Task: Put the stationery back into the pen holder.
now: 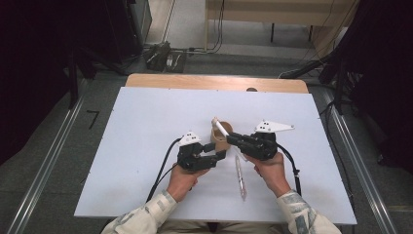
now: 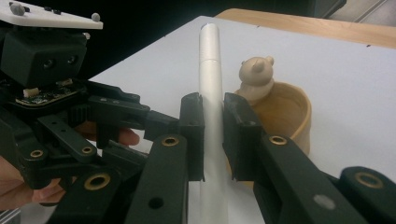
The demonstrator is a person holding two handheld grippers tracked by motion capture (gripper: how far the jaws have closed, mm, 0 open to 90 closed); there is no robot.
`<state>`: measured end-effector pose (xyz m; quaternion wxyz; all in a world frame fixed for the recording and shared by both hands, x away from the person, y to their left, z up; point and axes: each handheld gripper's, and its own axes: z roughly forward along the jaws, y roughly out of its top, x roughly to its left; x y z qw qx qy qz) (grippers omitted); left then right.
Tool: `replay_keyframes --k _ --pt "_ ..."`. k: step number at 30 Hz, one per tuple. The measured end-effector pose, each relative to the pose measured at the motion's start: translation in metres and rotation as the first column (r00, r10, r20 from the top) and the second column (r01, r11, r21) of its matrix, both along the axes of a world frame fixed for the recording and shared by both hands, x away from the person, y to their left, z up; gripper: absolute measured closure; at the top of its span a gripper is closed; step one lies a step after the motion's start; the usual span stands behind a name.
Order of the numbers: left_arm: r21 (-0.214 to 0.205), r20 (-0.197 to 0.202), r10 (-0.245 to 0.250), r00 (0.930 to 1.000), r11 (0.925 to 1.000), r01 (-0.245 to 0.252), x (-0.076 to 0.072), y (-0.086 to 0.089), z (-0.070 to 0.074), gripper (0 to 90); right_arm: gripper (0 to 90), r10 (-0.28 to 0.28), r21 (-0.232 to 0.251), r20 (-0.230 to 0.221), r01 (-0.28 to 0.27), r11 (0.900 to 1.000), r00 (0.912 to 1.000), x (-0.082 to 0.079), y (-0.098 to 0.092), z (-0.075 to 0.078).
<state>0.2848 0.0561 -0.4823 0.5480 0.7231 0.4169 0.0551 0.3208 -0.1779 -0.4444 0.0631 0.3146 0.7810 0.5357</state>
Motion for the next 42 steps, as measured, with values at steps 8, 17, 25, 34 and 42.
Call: replay_keyframes --k 8,17,25,34,42 --pt "-0.070 -0.032 -0.089 0.9955 0.9938 0.086 0.002 -0.006 -0.002 51.3 76.6 0.035 0.035 -0.003 -0.035 0.9988 0.9994 -0.001 0.007 -0.005" --pt "-0.143 -0.052 -0.129 0.9903 0.9824 0.120 0.003 -0.006 -0.002 52.7 76.6 0.061 0.060 0.002 -0.061 0.9963 0.9982 -0.002 0.009 -0.007" --pt "-0.175 -0.058 -0.136 0.9891 0.9768 0.124 0.005 -0.006 -0.001 56.8 76.6 0.079 0.093 -0.004 -0.078 0.9926 0.9969 -0.003 0.011 -0.010" --pt "-0.216 -0.069 -0.161 0.9845 0.9659 0.143 0.006 -0.005 -0.002 70.7 76.6 0.086 0.117 -0.017 -0.084 0.9896 0.9961 -0.001 0.010 -0.010" --pt "-0.273 -0.125 -0.148 0.9811 0.9559 0.110 0.011 0.002 -0.008 79.5 76.4 0.088 0.126 -0.014 -0.085 0.9884 0.9961 -0.002 0.008 -0.009"
